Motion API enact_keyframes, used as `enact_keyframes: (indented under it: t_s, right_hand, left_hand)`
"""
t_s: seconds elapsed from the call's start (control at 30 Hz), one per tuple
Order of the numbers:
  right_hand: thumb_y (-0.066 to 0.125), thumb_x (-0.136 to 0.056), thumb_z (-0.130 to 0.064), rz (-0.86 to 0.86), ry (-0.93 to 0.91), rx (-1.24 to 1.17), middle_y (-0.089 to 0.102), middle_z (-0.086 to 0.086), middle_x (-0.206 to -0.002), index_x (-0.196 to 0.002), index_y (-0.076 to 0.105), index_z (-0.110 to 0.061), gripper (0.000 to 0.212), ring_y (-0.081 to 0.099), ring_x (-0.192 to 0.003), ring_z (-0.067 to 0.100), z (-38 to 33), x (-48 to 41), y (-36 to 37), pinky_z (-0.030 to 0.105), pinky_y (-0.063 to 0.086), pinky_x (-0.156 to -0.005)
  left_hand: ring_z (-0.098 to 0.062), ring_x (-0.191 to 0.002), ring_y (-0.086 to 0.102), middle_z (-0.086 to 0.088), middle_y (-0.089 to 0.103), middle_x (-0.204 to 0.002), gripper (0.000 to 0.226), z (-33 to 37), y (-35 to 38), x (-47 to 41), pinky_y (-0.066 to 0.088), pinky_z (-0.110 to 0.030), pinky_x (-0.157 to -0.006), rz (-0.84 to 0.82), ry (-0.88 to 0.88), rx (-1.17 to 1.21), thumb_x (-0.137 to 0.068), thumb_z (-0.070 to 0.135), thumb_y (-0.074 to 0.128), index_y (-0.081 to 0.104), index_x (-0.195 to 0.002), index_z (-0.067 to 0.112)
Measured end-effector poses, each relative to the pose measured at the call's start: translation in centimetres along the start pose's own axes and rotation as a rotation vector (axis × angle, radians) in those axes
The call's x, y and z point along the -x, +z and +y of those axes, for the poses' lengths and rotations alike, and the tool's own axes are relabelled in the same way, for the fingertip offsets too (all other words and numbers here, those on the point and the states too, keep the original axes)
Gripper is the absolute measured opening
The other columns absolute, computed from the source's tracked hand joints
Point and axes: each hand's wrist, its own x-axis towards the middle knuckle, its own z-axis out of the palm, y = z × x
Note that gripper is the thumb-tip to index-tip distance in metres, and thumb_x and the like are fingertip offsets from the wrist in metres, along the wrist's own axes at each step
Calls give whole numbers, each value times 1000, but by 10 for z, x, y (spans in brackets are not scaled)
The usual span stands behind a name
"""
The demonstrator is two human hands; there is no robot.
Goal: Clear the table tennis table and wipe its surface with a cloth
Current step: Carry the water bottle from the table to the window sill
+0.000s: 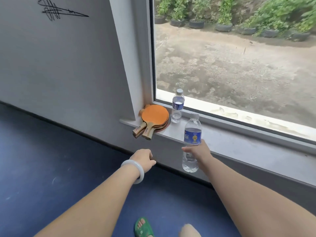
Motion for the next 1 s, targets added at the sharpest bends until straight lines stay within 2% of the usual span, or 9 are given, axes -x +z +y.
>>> enact_keyframes:
  t_s: [0.17,0.3,0.43,0.57,0.7,0.83,1.0]
  right_hand:
    - [82,-66,3,37,8,8,68,15,-101,-112,56,-8,55,67,-93,32,-17,-46,16,31,51,-68]
    - [79,-69,8,95,-19,-42,66,11,-106,-117,52,-9,58,63,-95,28,-36,-87,18,29,48,-67]
    - [78,-69,9,111,-41,-77,65,11,-108,-115,50,-13,58,63,-98,28,-53,-130,15,31,51,-77]
    - [77,-70,10,92,-66,-100,65,7,-109,-120,51,-13,61,62,-96,22,-68,-166,18,26,47,-75]
    - [77,-70,9,72,-100,-77,66,4,-107,-116,51,-16,59,62,-95,19,-71,-193,26,25,48,-75]
    - [81,-69,-5,33,-93,116,65,-4,-113,-124,50,-27,67,62,-102,18,-47,-201,25,29,48,-82]
    - [80,-78,-10,101,-10,253,56,0,-127,-128,52,-23,58,53,-109,17,-25,-203,24,34,46,-90]
  left_hand:
    - [-19,-115,55,-1,53,-131,38,1,-12,-49,47,-34,-97,-77,40,-64,-96,33,56,53,-131,17]
    - [-19,-117,54,-1,51,-134,41,11,-21,-84,46,-35,-99,-76,44,-52,-97,34,56,50,-134,18]
    - [-19,-116,55,1,52,-134,41,25,-27,-115,47,-38,-99,-68,18,6,-97,33,56,47,-135,21]
    - [-18,-117,53,3,51,-134,42,34,-27,-146,46,-39,-100,-83,-2,30,-98,34,55,45,-137,22]
    - [-16,-114,54,3,52,-131,42,37,-20,-167,46,-36,-100,-100,-28,55,-97,33,56,47,-137,21]
    - [-15,-112,54,5,51,-131,40,38,-13,-183,46,-31,-96,-109,-57,55,-97,35,56,48,-135,23]
    - [-15,-111,55,6,52,-130,41,42,-10,-197,48,-33,-93,-132,-68,62,-97,36,55,47,-135,24]
